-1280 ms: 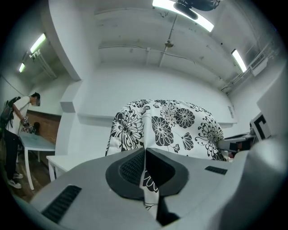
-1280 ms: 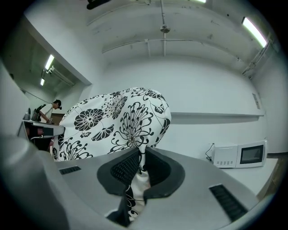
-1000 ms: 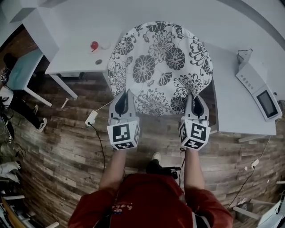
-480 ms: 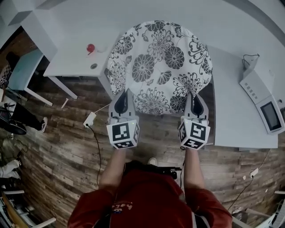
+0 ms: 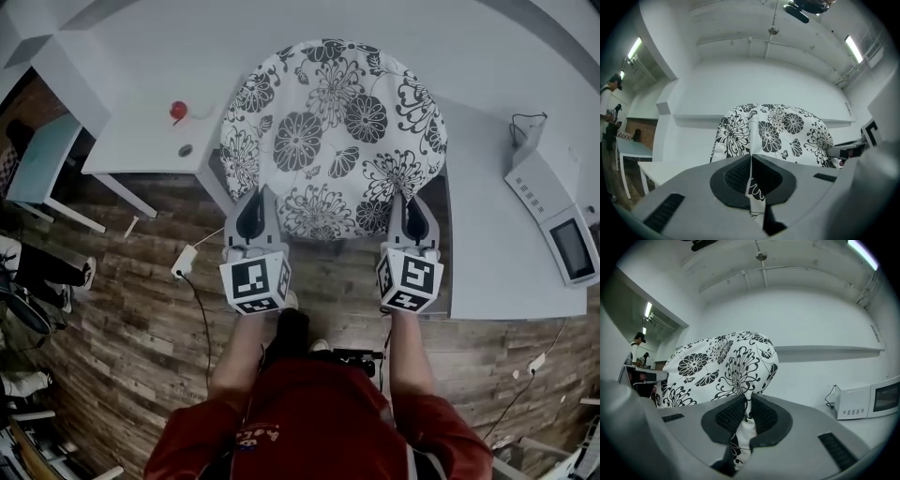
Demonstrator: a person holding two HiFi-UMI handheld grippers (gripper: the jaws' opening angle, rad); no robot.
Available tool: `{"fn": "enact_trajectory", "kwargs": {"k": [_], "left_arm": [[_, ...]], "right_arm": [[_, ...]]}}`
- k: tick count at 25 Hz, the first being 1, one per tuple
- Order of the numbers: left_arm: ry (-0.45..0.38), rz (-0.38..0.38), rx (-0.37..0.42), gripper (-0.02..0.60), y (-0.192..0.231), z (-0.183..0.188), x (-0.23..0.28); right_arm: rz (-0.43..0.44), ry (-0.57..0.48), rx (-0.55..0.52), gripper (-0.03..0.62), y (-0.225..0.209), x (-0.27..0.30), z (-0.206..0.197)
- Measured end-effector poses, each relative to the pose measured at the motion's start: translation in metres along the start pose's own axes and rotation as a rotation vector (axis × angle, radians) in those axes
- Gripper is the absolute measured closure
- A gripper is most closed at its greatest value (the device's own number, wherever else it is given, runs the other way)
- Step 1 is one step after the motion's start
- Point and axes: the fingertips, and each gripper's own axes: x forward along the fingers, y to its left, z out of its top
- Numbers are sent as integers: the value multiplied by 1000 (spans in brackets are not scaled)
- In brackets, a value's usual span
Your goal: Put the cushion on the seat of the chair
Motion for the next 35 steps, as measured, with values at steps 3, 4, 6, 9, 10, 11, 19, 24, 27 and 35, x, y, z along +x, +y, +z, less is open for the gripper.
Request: {"fn": "enact_trajectory", "kwargs": {"k": [3,4,6,9,10,11,19,24,27,35], "left_arm": [[3,-2,0,554,-1,1,-2],[5,0,2,554,-2,2,-3],[9,11,11,554,-4,3,-5],[12,27,25,554,-5,5,-7],[11,26,26,554,-6,5,-7],[9,22,25,554,-6,5,-7],[9,-9,32,554,-2,1,-2],[7,-27,29,554,-1,-2,2],[10,-49,3,554,2,2,1],[-22,-97,-52,554,4,-4,6]], "right_arm": [[5,9,-8,539,1,-2,0],[10,9,-8,539,1,-2,0],[22,7,-3,539,0,-2,0],[39,7,5,539,-1,0,-1],[38,8,5,539,-1,1,-1],[33,10,5,539,-2,1,-1],[-8,11,1,539,-1,-1,-1],[-26,19,-9,539,3,-1,-6],[-48,39,-26,539,5,-7,1],[-102,32,-84,539,8,-13,8]]}}
